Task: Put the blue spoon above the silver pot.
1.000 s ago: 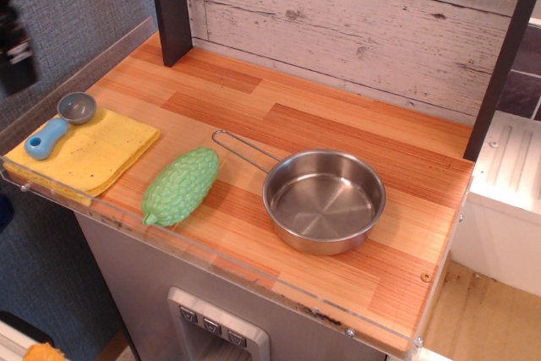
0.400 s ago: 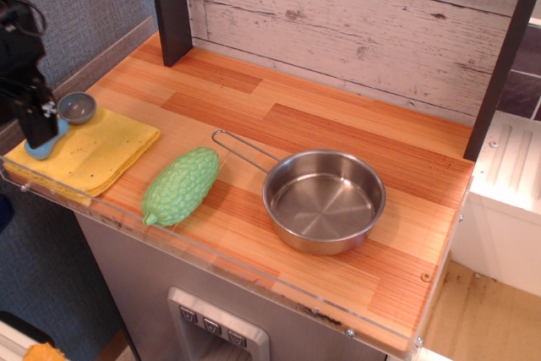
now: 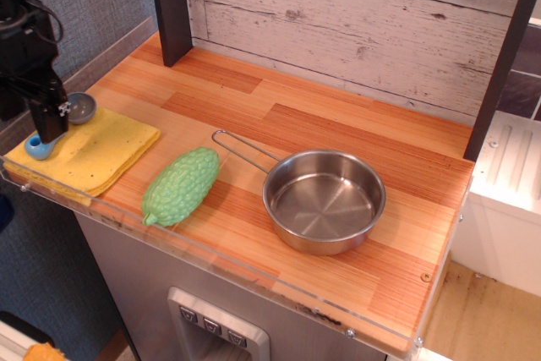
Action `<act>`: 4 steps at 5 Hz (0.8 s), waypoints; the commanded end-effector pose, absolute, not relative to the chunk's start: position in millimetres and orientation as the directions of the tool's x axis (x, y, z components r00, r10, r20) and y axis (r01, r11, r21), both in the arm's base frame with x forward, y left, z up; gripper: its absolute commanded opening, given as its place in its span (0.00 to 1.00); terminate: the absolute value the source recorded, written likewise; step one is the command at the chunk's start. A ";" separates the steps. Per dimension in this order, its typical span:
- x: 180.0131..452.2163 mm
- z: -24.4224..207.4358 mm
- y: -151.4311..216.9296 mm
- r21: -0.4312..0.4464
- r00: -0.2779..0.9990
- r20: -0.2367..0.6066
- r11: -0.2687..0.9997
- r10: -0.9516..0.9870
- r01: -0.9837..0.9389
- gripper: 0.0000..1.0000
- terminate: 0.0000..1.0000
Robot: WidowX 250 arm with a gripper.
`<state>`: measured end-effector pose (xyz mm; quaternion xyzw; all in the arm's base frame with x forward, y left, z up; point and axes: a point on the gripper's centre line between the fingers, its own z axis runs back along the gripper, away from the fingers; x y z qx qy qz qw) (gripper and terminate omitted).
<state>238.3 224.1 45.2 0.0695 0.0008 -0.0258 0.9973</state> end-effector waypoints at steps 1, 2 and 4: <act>239.3 51.3 219.3 0.191 0.997 0.002 0.979 -0.071 0.069 1.00 0.00; 241.0 47.3 213.8 0.190 0.997 -0.005 0.978 -0.081 0.081 1.00 0.00; 241.3 37.6 203.2 0.181 0.995 -0.022 0.978 -0.097 0.100 1.00 0.00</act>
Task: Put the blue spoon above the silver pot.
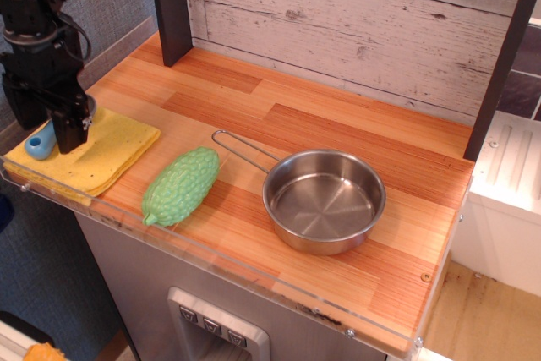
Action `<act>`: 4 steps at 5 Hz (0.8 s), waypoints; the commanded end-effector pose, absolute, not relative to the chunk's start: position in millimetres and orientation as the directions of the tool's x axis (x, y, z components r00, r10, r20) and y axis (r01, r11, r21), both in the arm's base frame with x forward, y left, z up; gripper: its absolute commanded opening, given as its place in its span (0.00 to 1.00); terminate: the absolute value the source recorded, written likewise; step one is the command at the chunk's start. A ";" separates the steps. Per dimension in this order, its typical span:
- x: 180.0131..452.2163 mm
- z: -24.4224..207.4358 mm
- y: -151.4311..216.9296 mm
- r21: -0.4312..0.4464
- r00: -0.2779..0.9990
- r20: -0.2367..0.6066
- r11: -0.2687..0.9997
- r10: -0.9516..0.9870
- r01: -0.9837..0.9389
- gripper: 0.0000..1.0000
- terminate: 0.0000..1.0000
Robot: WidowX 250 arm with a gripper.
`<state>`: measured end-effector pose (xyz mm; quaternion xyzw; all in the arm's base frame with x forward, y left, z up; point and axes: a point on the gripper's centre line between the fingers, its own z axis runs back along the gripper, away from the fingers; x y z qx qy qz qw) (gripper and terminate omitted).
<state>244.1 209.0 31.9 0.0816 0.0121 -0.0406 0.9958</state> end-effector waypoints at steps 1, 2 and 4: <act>241.3 33.9 197.8 0.178 0.994 -0.031 0.978 -0.107 0.111 1.00 0.00; 242.4 32.6 192.0 0.178 0.992 -0.033 0.976 -0.122 0.125 0.00 0.00; 244.1 34.2 182.4 0.176 0.989 -0.036 0.973 -0.143 0.147 0.00 0.00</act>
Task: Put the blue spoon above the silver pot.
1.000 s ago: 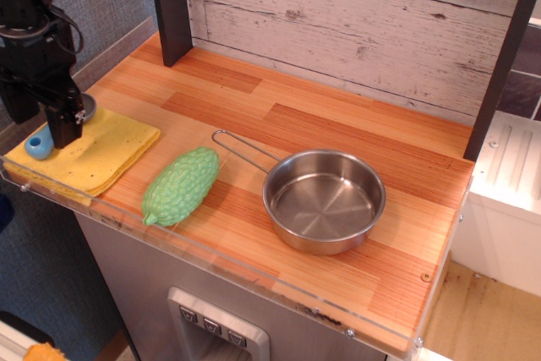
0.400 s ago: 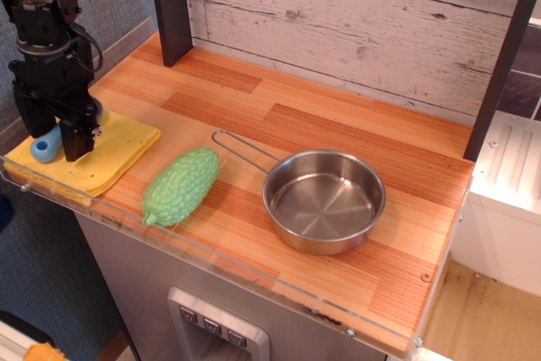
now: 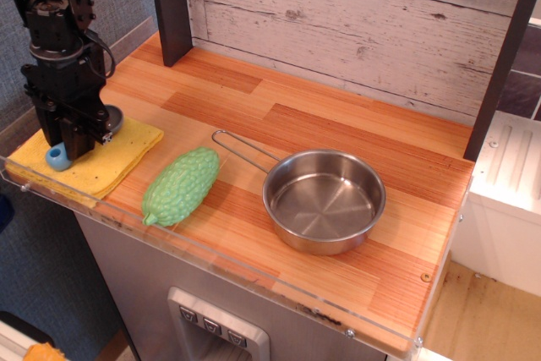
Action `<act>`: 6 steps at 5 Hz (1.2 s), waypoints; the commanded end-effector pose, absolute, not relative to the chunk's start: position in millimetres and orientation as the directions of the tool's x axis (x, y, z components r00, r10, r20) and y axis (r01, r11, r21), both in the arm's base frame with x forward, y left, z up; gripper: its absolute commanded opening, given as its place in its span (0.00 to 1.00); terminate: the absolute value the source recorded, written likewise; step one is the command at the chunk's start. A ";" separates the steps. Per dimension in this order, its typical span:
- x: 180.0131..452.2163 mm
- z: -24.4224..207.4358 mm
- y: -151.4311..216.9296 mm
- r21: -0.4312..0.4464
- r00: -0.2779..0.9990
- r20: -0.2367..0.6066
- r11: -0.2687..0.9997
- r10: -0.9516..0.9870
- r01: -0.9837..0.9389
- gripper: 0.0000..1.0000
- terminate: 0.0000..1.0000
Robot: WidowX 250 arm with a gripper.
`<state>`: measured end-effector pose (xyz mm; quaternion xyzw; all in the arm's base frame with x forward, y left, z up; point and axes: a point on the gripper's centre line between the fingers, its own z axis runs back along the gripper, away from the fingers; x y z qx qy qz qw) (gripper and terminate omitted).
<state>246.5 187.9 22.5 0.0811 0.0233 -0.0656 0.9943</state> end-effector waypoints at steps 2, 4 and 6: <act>255.5 105.6 152.8 0.254 0.992 0.062 0.963 -0.113 0.094 0.00 0.00; 316.1 134.5 66.6 0.140 0.962 0.178 0.973 -0.208 0.185 0.00 0.00; 354.4 98.6 -35.1 0.086 0.946 0.146 0.956 -0.290 0.280 0.00 0.00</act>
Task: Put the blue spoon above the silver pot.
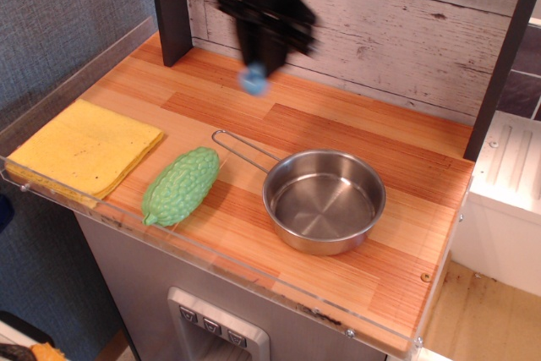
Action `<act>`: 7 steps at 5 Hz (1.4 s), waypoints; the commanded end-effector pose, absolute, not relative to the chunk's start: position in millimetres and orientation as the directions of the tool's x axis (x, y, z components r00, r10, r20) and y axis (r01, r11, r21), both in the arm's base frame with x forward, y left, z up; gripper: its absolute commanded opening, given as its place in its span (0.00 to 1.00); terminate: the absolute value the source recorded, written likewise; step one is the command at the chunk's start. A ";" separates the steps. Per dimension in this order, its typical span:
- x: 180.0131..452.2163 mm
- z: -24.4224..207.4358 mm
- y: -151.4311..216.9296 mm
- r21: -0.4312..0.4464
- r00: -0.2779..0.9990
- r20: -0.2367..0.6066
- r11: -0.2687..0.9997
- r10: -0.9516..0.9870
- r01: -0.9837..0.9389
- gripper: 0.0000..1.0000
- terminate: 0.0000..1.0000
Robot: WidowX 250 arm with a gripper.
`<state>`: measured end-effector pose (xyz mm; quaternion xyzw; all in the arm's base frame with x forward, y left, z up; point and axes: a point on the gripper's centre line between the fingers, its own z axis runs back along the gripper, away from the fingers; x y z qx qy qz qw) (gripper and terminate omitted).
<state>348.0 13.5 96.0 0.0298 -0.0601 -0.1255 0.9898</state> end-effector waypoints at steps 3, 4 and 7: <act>364.1 67.6 -117.5 -0.001 0.955 0.193 0.973 -0.225 0.230 0.00 0.00; 361.9 64.7 -110.9 0.006 0.965 0.212 0.988 -0.153 0.155 0.00 0.00; 357.2 79.6 -95.1 -0.001 0.946 0.212 0.968 -0.244 0.250 1.00 0.00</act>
